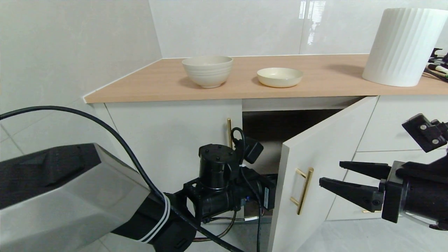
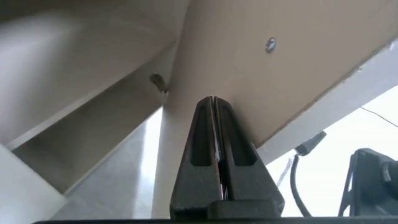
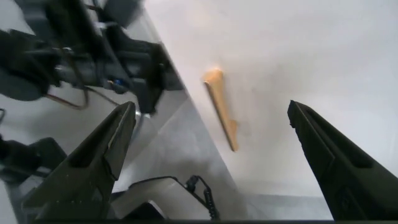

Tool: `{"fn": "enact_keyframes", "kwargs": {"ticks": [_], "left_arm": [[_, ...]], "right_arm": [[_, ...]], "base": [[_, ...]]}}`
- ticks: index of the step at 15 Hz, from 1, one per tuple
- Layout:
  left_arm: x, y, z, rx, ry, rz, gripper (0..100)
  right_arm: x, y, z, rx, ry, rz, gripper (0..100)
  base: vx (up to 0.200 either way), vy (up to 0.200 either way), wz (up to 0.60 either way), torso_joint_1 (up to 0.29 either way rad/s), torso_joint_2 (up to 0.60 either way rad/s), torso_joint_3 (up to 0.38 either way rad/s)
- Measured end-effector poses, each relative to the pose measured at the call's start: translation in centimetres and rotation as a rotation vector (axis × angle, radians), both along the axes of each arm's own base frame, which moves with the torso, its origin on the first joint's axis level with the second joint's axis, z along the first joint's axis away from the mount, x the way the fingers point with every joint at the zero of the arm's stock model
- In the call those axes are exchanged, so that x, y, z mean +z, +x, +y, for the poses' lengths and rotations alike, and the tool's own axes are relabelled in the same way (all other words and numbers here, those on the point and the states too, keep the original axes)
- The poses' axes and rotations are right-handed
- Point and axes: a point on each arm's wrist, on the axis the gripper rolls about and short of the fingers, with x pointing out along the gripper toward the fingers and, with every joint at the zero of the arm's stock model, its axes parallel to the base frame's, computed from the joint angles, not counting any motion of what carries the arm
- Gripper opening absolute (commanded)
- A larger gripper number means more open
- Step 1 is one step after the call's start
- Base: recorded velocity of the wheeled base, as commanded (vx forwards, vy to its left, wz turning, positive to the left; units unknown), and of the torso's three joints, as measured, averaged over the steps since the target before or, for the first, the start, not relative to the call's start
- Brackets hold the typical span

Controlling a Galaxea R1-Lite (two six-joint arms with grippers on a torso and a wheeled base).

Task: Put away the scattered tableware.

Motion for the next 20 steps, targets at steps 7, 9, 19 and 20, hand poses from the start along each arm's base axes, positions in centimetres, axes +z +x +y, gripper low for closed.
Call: {"fn": "enact_keyframes", "kwargs": {"ticks": [7, 9, 19, 20], "left_arm": [[-0.5, -2.1, -1.9, -0.074, 0.009, 0.010, 0], [-0.6, -2.6, -2.2, -0.094, 0.013, 0.015, 0], [1.1, -4.2, -3.9, -0.115, 0.042, 0.023, 0], [1.2, -4.4, -3.9, -0.119, 0.041, 0.022, 0]], "right_arm": [[4.4, -2.8, -1.6, 0.006, 0.130, -0.160, 100], [4.8, -3.2, -1.8, 0.012, 0.143, -0.182, 100], [5.1, -3.6, -1.9, 0.035, 0.153, -0.195, 100], [5.1, -3.6, -1.9, 0.035, 0.153, -0.195, 100]], "base": [[0.000, 0.000, 0.00, 0.000, 0.00, 0.000], [0.000, 0.000, 0.00, 0.000, 0.00, 0.000], [0.000, 0.000, 0.00, 0.000, 0.00, 0.000], [0.000, 0.000, 0.00, 0.000, 0.00, 0.000]]}}
